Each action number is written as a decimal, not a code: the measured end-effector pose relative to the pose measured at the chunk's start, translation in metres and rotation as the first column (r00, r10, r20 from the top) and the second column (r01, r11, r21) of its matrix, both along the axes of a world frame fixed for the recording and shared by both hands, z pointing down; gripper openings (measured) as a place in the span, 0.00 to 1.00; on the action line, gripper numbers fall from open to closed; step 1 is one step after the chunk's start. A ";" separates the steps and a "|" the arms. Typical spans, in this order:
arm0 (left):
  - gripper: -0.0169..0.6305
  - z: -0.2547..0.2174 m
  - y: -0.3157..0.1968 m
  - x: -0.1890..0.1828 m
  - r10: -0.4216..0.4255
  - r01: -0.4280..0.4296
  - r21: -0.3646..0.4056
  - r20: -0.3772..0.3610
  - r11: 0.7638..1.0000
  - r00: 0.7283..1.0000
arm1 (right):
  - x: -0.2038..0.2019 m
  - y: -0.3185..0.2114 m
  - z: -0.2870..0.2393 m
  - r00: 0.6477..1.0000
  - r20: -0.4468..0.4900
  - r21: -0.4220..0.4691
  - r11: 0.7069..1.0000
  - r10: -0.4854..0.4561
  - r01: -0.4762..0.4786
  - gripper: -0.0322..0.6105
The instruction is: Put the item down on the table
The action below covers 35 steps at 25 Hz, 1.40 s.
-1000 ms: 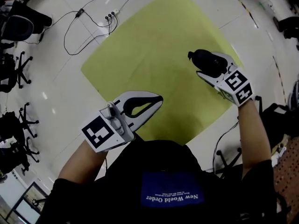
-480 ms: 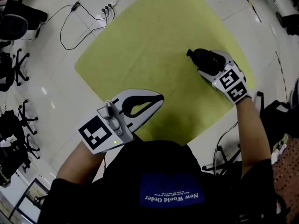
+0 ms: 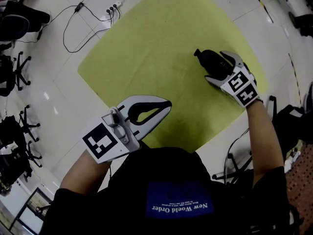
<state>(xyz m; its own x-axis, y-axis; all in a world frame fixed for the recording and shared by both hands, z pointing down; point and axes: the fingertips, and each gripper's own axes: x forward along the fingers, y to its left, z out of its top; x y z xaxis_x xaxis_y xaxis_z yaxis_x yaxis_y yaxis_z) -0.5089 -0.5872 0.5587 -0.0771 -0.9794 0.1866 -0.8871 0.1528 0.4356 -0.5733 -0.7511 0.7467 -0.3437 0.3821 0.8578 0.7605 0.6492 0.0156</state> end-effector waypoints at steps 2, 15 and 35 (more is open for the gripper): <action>0.02 -0.002 0.002 0.000 -0.005 0.005 0.001 0.003 1.000 1.000 | -0.002 0.000 -0.007 1.000 0.018 -0.015 1.000 0.004 -0.004 0.73; 0.02 -0.082 0.031 -0.010 -0.102 0.089 0.109 0.124 0.990 0.987 | -0.006 0.020 -0.220 0.932 0.266 -0.439 0.892 0.246 -0.110 0.73; 0.02 -0.197 0.069 0.036 -0.186 0.151 0.182 0.193 0.972 0.963 | 0.127 0.050 -0.396 0.822 0.366 -0.765 0.644 0.436 -0.001 0.04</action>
